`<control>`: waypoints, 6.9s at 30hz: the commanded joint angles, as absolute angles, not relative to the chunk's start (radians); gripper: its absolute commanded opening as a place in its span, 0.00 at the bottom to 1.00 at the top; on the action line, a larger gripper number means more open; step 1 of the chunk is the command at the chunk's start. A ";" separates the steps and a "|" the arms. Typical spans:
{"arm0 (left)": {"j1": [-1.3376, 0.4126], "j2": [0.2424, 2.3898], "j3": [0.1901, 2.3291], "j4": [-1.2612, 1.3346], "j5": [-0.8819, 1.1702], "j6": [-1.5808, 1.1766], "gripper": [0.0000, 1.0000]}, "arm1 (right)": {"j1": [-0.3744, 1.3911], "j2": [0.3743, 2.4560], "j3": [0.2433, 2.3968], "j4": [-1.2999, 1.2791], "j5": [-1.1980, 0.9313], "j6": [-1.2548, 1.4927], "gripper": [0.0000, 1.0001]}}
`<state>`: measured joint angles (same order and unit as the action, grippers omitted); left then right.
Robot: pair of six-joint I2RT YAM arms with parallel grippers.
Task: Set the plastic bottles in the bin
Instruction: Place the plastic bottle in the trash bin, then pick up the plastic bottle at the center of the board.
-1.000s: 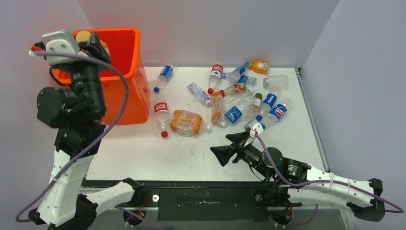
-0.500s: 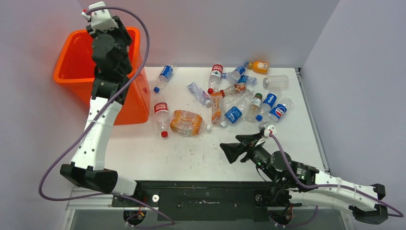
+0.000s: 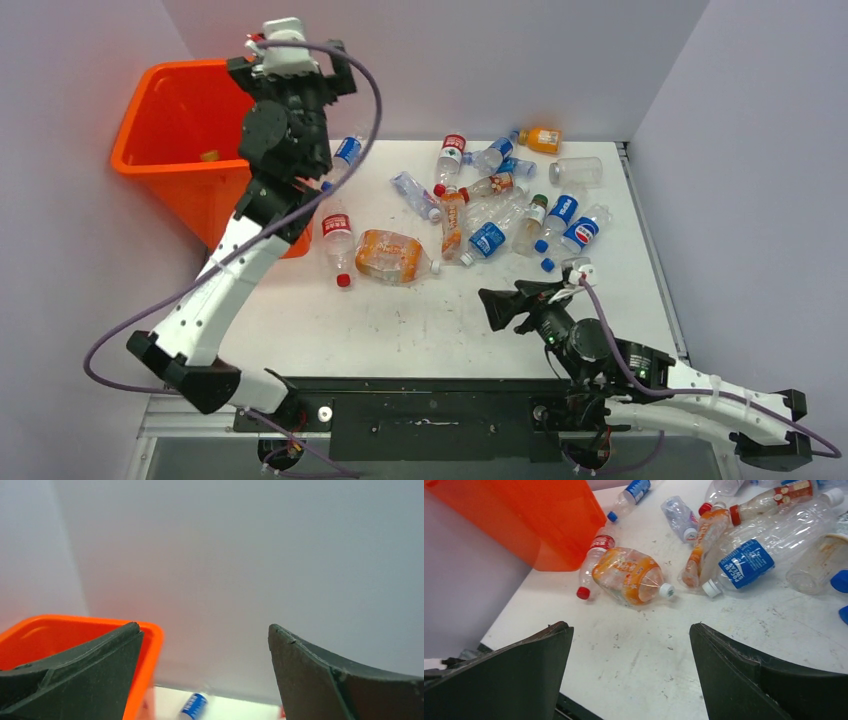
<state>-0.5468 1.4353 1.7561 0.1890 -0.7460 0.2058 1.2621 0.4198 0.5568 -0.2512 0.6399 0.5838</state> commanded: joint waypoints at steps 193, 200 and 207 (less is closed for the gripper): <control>-1.374 0.713 0.761 -0.311 -0.355 1.709 0.09 | 1.008 0.911 0.864 -0.528 -0.436 0.302 0.59; -1.362 0.699 0.741 -0.231 -0.375 1.519 0.96 | 1.009 0.796 0.891 -0.498 -0.285 0.307 0.46; -1.364 0.688 0.679 -0.055 -0.472 1.173 0.96 | 1.008 0.521 0.788 -0.249 0.036 0.334 0.47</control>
<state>-1.3636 0.7017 0.6975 -0.2115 -0.3996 1.4574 1.0138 0.6567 0.8352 -0.4953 -0.1783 0.3122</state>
